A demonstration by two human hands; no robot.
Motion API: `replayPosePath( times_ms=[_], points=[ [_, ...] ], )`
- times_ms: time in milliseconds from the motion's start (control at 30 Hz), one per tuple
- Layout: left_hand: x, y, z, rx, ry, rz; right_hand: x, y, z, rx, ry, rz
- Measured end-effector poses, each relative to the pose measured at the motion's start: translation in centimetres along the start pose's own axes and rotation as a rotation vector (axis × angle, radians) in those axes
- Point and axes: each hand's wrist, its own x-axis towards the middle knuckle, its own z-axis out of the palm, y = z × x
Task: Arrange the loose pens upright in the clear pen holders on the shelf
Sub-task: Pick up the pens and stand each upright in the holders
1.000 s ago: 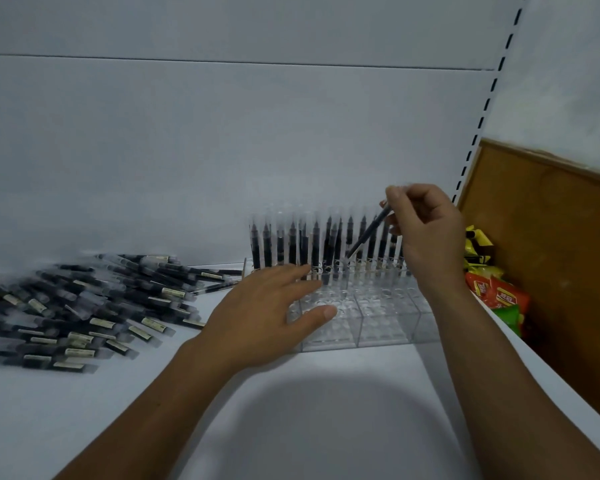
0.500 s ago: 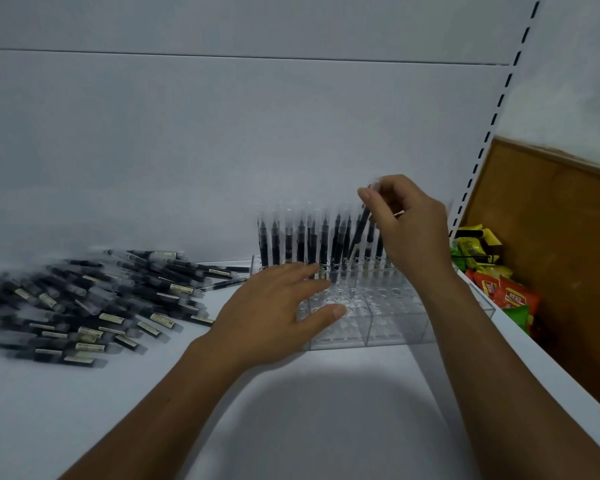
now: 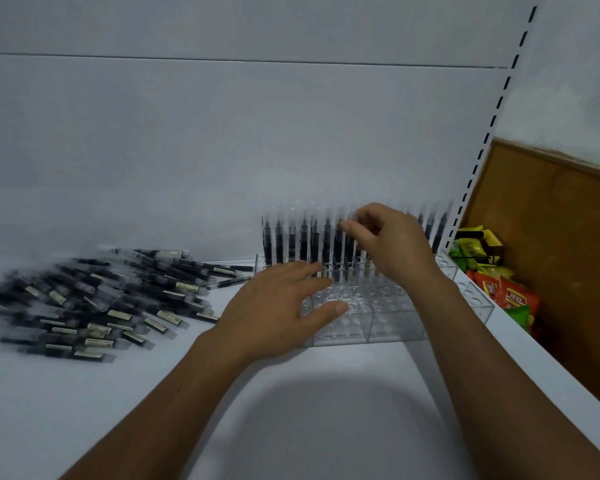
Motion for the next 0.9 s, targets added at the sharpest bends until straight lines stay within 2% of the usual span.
replayPosePath(
  times_ms=[200, 333, 400, 600, 733, 833, 900],
  points=[
    [-0.3, 0.1, -0.8, -0.070, 0.029, -0.013, -1.4, -0.2, -1.2, -0.138, 0.011, 0.032],
    [-1.9, -0.7, -3.4, -0.111, 0.098, -0.073, -2.1, -1.3, -2.8, -0.259, 0.083, 0.021],
    [-3.7, -2.3, -4.2, -0.111, 0.147, -0.111, -2.3, -2.5, -3.2, -0.248, 0.059, -0.004],
    [-9.9, -8.2, -4.5, -0.047, 0.238, -0.296, -4.6, -9.4, 1.1, -0.163, -0.184, -0.265],
    [-13.4, -10.8, -4.0, -0.013, 0.239, -0.368, -6.8, -14.4, 6.3, -0.197, -0.455, -0.448],
    [-15.7, -12.2, -3.9, 0.014, 0.194, -0.451, -8.2, -15.9, 10.2, -0.217, -0.635, -0.495],
    [-17.0, -12.9, -4.0, 0.005, 0.148, -0.483, -8.6, -15.7, 12.2, -0.228, -0.678, -0.459]
  ],
)
